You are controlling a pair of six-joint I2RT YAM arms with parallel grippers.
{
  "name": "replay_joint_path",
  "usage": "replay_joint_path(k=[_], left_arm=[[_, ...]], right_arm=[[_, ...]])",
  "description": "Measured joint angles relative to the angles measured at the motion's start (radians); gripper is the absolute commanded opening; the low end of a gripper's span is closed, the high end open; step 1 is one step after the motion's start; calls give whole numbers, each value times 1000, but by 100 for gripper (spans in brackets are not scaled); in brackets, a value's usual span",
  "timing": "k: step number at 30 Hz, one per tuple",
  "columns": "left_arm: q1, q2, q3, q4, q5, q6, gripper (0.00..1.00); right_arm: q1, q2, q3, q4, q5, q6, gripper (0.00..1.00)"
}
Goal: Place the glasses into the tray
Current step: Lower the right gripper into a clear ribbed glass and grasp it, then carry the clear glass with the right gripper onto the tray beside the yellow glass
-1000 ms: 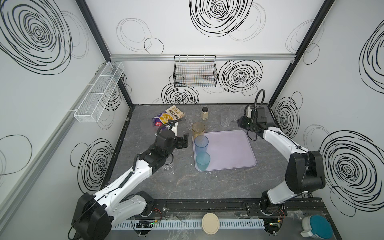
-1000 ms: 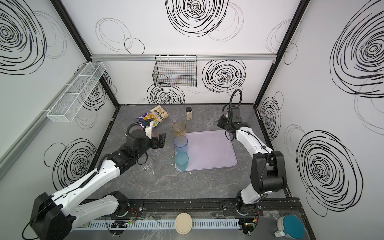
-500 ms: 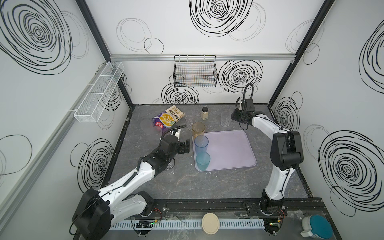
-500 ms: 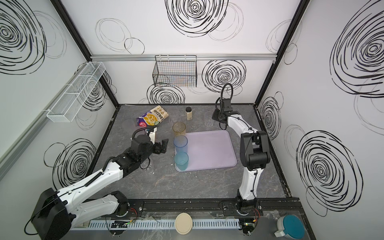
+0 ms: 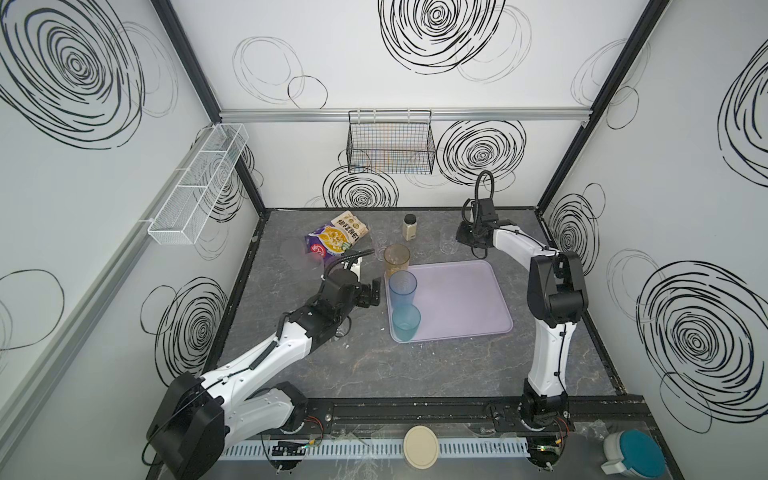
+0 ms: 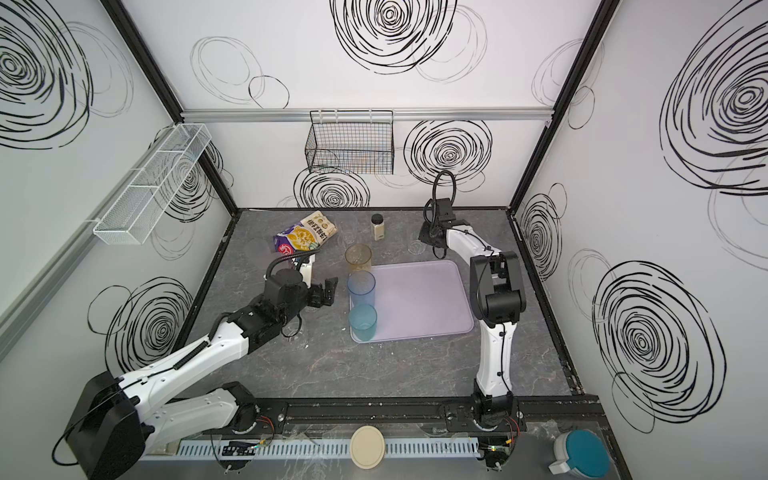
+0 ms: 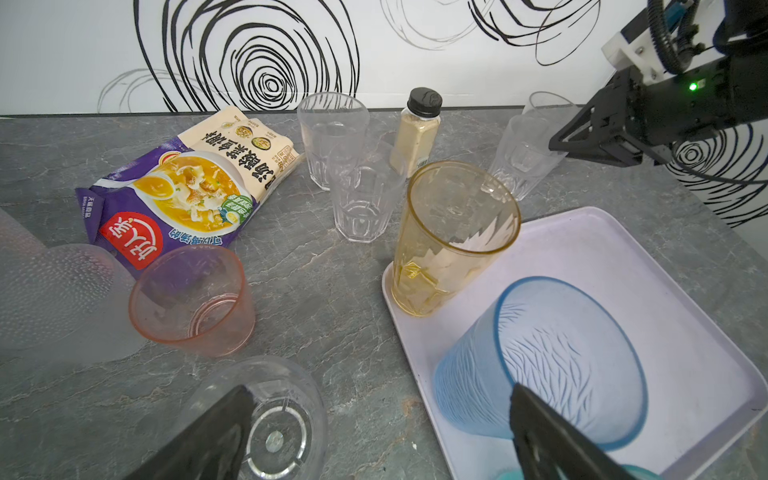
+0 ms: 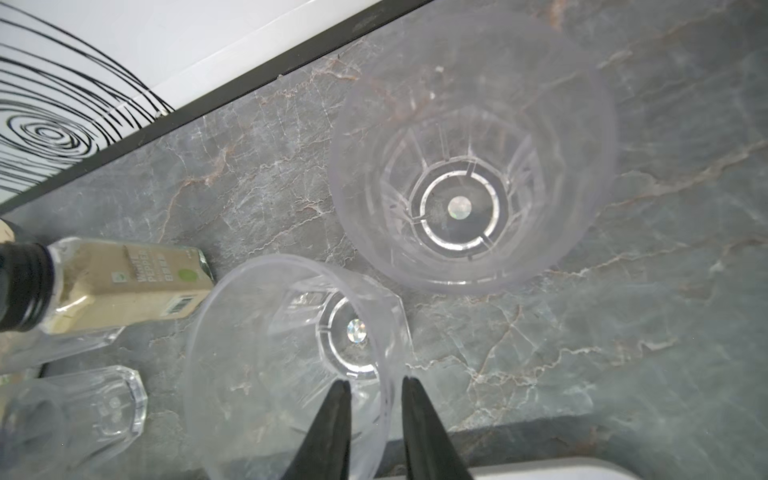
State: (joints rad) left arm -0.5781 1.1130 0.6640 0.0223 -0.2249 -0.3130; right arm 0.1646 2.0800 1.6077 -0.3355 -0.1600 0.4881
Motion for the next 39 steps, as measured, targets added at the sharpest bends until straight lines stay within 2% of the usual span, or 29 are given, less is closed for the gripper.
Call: replay_joint_path(k=[6,15,30,39], left_arm=[[0,1,0,2,0,-1,99],[0,6,0,2,-1,-2,99],[18,-13,-3,20,-22,-12,99],[25,-18,-3,33,-18,-21,99]], right_arm=[[0,1,-1,-12,15,-6,7],[14,-9,-12,-11,37,-13,0],[101,-222,-51,-50,71,-52,0],[165,-300,-156,-84,107,-81,0]])
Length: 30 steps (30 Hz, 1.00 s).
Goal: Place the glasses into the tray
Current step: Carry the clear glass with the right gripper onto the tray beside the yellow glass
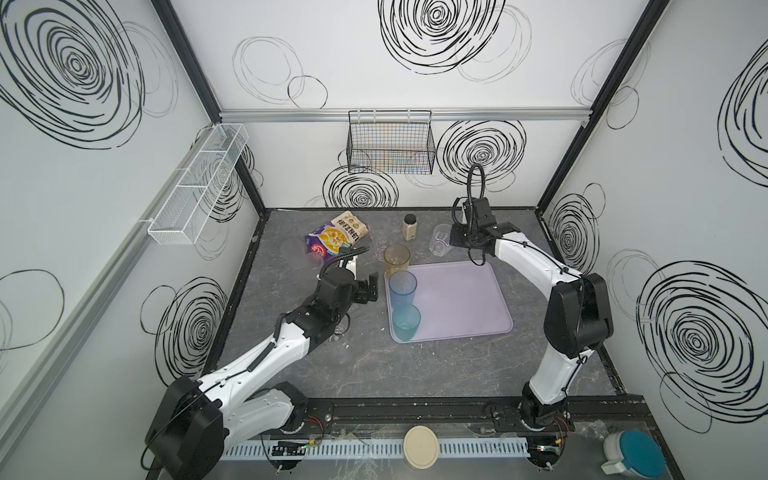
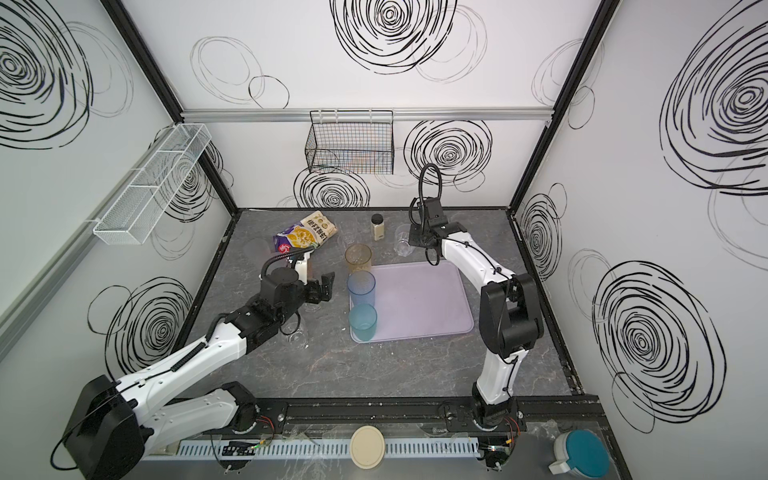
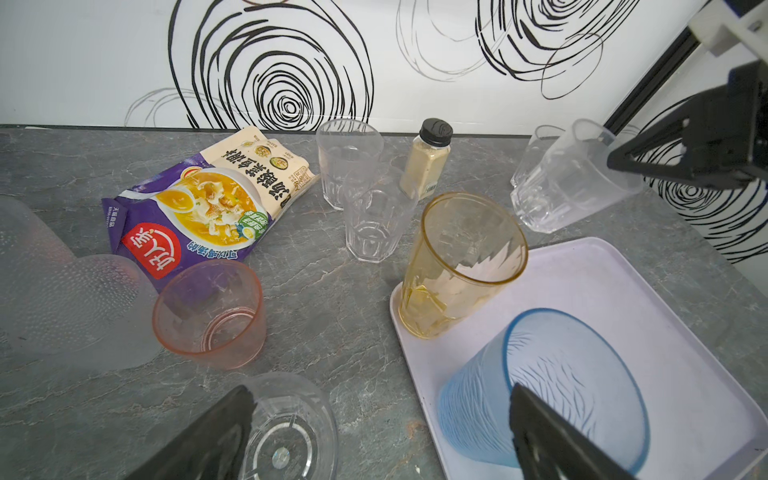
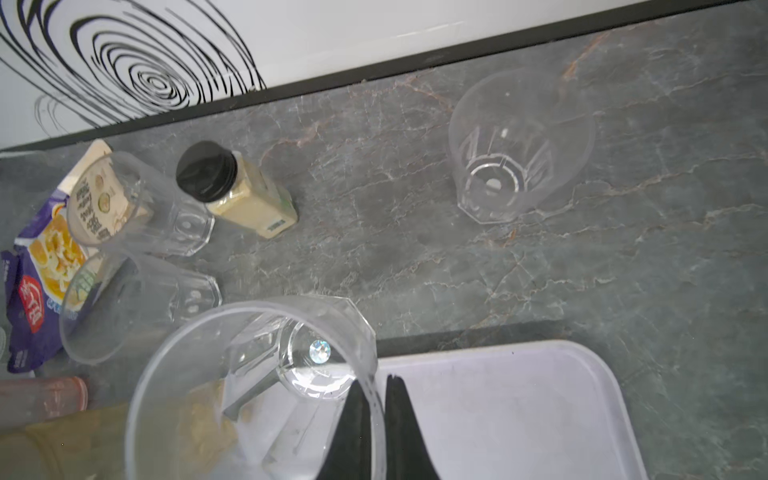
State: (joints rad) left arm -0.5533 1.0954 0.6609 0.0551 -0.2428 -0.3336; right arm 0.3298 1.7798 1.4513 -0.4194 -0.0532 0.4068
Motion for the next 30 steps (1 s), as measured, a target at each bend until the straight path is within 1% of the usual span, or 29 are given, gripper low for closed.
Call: replay_joint_path(k=[5,15,25,30], left_arm=[[0,0,-8,3,15,-10,98],[-10,0,-25,9,16,-22,98],[-43,3,-33,24,11,-49,98],[-88,25,-50,45,4,-71,98]], right_arm=[[45,-46,-59,-2,4,-8,0],[84,-47,-64,-3,40,-27,0],[134,-26,-74,-3,76,-30,0],[152,3,-74,-3,95,-34,0]])
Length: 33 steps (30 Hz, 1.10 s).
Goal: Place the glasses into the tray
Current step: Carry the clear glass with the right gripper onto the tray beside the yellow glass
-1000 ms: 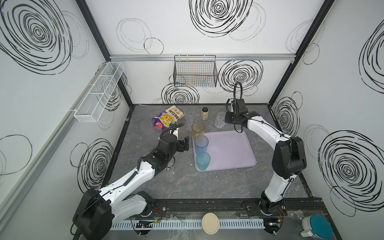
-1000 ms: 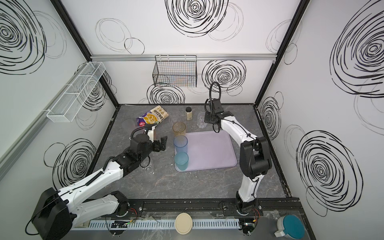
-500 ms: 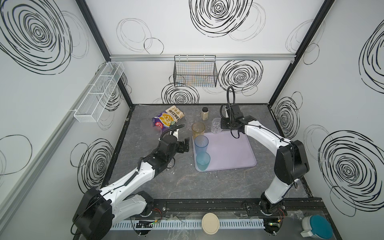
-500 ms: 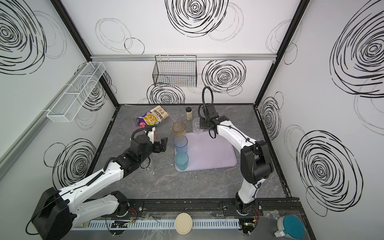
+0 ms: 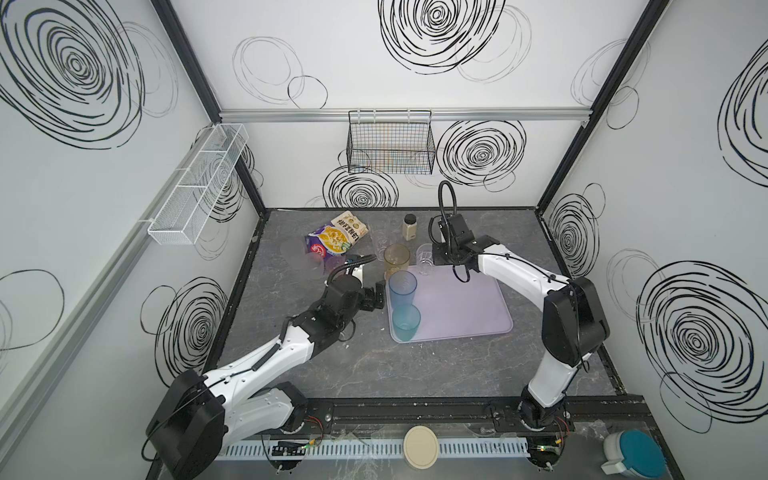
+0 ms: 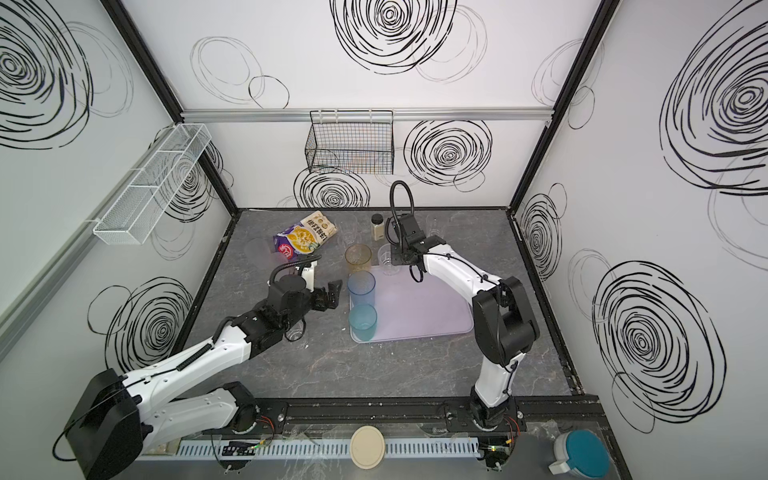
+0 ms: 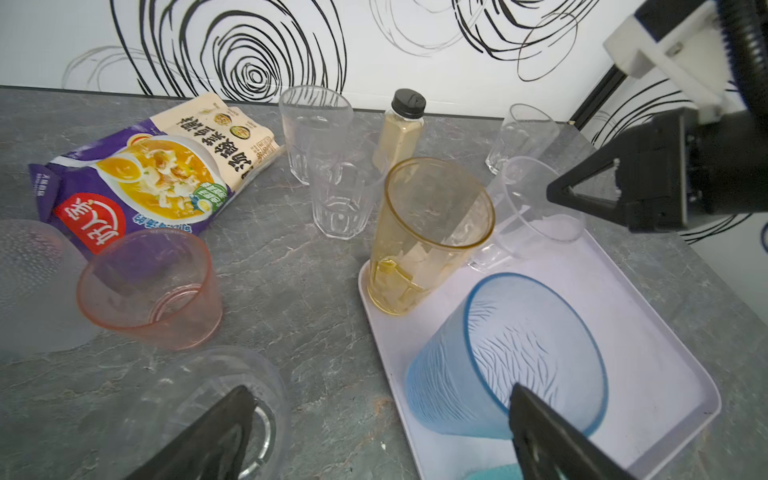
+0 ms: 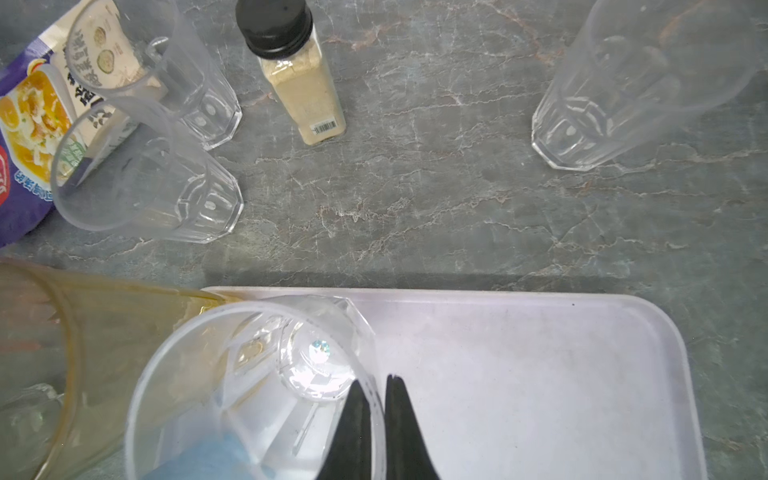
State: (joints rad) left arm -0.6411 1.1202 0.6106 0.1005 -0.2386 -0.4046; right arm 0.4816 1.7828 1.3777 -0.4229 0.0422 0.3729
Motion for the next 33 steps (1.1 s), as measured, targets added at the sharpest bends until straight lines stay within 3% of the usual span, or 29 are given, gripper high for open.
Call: replay_joint_path(k=[33], left_arm=[[-24,8,-14,5,-40,-33,99]], right_arm=[[16,113,35,-21,20,-19,0]])
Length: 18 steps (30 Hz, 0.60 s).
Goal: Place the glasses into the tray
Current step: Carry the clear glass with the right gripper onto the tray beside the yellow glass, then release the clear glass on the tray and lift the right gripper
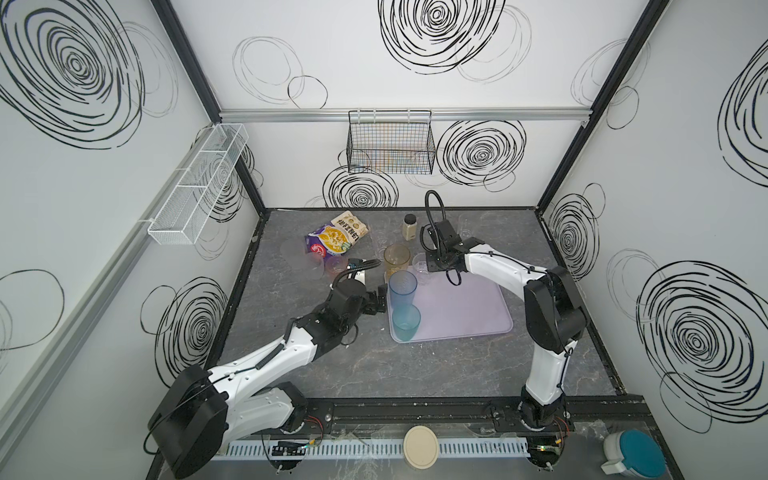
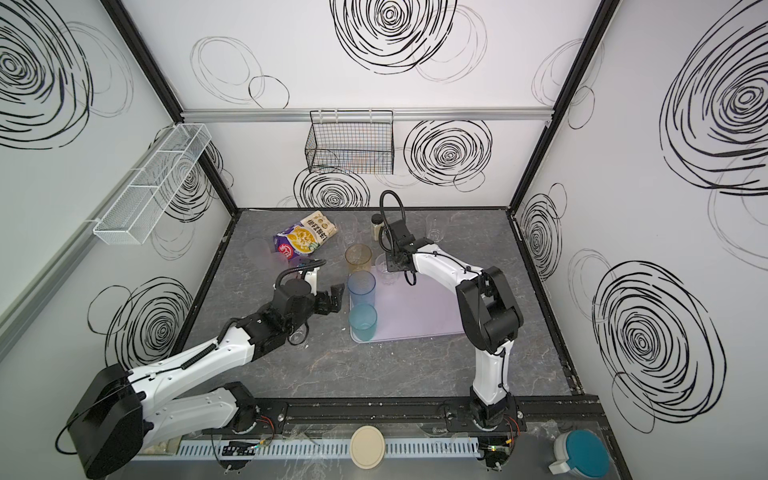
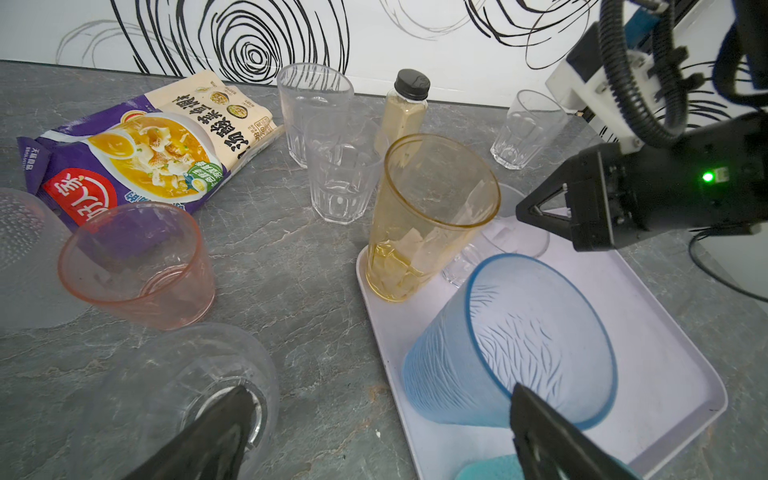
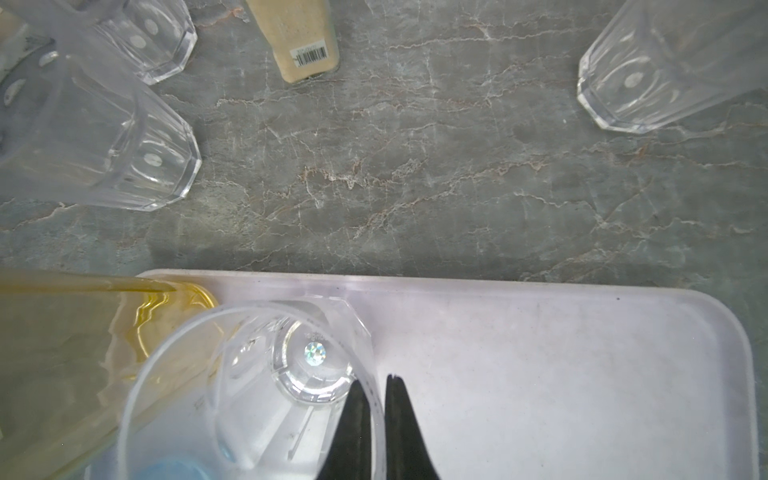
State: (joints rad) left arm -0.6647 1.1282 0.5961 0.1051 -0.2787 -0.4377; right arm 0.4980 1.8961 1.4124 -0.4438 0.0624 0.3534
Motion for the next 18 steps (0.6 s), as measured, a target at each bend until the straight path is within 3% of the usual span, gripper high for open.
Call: replay_joint_path(k=[8,18], left_arm=[[0,-9,-2,-1,-10,1,100],[6,-21,-15,-3,-15,2,100]], right_arm=[[-14,11,10,8,-16,1,0],[-28,11,10,17,-48,8,15]])
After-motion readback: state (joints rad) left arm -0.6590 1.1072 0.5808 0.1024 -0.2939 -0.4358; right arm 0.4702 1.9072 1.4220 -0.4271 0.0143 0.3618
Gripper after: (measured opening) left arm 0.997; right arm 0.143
